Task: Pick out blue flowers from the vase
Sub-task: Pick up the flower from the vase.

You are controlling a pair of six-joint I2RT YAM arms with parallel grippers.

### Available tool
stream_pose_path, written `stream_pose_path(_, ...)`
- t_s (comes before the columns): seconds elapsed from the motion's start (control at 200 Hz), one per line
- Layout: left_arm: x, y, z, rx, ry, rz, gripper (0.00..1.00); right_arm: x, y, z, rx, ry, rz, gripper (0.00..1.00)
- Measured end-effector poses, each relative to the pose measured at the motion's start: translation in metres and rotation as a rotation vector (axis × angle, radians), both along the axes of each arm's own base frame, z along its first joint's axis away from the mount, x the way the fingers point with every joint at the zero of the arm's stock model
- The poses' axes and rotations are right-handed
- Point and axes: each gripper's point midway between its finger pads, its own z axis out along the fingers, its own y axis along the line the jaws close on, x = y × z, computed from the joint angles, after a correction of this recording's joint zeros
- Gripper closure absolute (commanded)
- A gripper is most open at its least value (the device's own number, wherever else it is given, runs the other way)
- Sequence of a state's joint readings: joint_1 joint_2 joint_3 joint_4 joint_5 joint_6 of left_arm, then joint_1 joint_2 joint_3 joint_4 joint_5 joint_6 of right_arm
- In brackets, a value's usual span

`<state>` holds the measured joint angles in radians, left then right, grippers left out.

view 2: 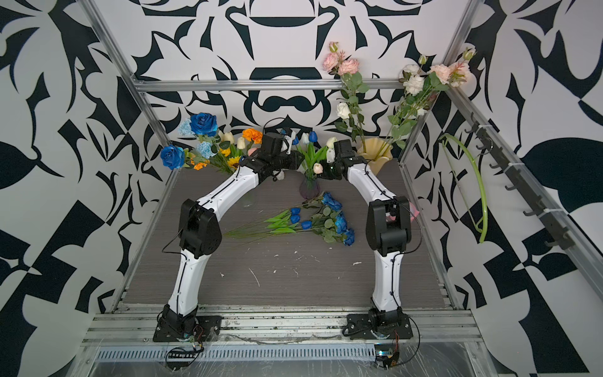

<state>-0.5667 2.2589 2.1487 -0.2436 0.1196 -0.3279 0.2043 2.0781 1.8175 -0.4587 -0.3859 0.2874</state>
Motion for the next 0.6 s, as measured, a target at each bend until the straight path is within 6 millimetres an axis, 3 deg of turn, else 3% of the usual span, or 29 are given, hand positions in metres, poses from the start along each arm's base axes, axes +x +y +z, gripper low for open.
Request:
stream_pose_path(0.095, 0.001, -0.002, 0.002, -0.009, -0.013, -0.011, 0.95, 0.001, 0.001, 0.000, 0.004, -0.005, 0.001, 1.00)
stream_pose_path(0.205, 0.000, -0.004, 0.001, -0.013, -0.018, -0.022, 0.99, 0.001, 0.001, 0.000, 0.006, -0.008, 0.002, 1.00)
stream_pose_path(0.41, -0.006, -0.002, 0.001, 0.016, -0.022, -0.049, 1.00, 0.002, 0.001, 0.000, 0.013, -0.008, -0.002, 1.00)
stream_pose_path(0.605, -0.025, 0.010, 0.016, 0.094, -0.024, -0.084, 0.90, 0.003, -0.002, 0.000, 0.017, -0.005, -0.011, 1.00)
